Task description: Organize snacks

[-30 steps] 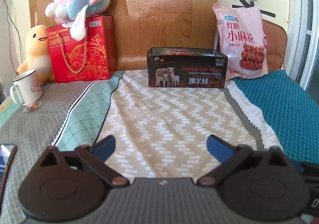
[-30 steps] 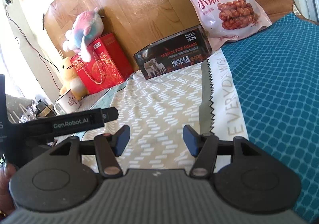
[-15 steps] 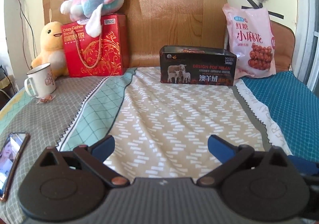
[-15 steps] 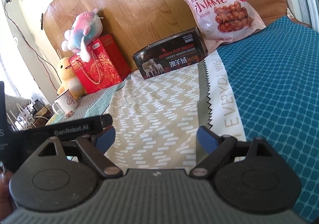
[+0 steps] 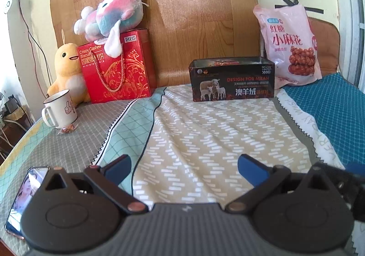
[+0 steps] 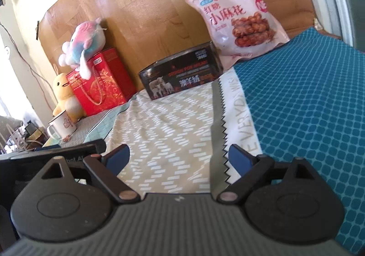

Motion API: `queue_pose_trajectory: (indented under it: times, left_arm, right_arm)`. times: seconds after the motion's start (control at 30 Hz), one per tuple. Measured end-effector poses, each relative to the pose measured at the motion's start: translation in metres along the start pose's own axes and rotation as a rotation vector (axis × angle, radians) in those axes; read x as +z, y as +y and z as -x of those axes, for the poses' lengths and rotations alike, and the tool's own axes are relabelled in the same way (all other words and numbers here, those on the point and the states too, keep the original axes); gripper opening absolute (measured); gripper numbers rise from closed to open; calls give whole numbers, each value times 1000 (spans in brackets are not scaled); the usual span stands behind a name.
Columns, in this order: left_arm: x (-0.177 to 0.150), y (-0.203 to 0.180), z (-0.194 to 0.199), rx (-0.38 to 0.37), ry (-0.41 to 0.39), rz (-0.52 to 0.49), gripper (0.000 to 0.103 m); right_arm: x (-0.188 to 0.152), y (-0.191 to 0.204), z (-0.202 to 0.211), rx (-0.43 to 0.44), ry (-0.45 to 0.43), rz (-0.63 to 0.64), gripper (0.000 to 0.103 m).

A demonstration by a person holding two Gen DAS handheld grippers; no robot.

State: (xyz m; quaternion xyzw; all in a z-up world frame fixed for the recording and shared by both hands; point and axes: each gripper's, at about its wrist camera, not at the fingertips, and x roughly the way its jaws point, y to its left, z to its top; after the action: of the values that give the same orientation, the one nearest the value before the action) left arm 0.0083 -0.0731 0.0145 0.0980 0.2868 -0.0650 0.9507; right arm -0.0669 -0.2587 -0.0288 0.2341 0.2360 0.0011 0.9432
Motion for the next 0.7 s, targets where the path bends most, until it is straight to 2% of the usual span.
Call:
queue_pose_trajectory:
  times: [0.27, 0.7]
  left_arm:
    - [-1, -1, -11, 9, 54, 19, 103]
    - [-6, -12, -25, 19, 110, -2, 103]
  right_arm:
    - [-2, 0, -2, -28, -65, 19, 97]
    - [-3, -11, -9, -25, -52, -5, 98]
